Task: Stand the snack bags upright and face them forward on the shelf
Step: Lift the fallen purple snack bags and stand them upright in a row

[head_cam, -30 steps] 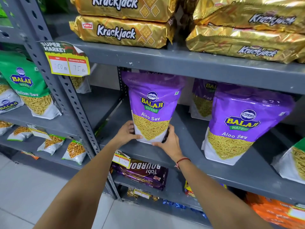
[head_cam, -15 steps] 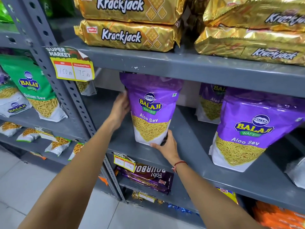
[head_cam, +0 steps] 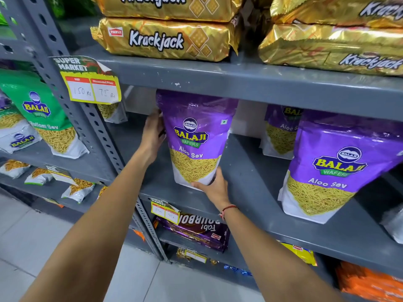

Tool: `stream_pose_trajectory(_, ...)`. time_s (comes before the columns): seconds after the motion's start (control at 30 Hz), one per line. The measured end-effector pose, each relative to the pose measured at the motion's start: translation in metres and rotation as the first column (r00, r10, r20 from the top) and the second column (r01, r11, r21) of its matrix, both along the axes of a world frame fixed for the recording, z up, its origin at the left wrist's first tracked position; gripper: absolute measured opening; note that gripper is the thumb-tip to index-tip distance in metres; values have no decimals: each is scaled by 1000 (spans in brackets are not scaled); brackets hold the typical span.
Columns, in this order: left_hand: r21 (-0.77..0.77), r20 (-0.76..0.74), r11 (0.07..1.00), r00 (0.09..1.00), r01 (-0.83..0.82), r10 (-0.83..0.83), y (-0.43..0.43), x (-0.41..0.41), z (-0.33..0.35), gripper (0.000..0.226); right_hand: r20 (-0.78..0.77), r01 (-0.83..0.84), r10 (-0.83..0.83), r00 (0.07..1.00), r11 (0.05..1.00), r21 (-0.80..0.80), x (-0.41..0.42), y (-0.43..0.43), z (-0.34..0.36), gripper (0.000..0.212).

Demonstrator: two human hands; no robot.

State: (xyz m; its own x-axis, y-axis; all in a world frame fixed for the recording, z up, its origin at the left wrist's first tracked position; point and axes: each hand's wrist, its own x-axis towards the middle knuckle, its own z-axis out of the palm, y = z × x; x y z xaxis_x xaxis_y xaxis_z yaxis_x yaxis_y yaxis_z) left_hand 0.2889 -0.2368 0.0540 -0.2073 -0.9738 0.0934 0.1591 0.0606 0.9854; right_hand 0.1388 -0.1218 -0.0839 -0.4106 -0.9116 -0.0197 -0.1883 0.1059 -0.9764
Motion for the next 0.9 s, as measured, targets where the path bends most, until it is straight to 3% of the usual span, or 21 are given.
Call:
stream_pose_trajectory(0.2, 311, 264, 947, 949, 83, -170, 30, 29, -104, 43, -15, -31, 30, 999, 1000, -4, -10, 7, -1, 73)
stream_pose_trajectory(0.33, 222, 392, 960, 886, 171, -248, 39, 30, -114, 46, -71, -64, 63, 996, 998, -12, -12, 16, -5, 65)
stream_pose_trajectory(0.53, 222, 349, 963, 910, 151, -223, 41, 38, -119, 45, -141, -97, 102, 985, 995, 38, -1, 15, -6, 56)
stream_pose_trajectory(0.7, 234, 347, 961, 910, 148, -225, 48, 34, -114, 46, -140, -104, 110, 984, 993, 53, 0, 11, -3, 60)
stream_pose_trajectory(0.8, 212, 350, 977, 930, 35, -109, 61, 24, -109, 47, -92, -116, 118, 989, 993, 30, -2, 20, 0, 81)
stream_pose_trajectory(0.9, 84, 380, 927, 872, -365, 309, 89, 3, -110, 52, -67, -9, 6, 998, 999, -38, -13, 43, 1, 73)
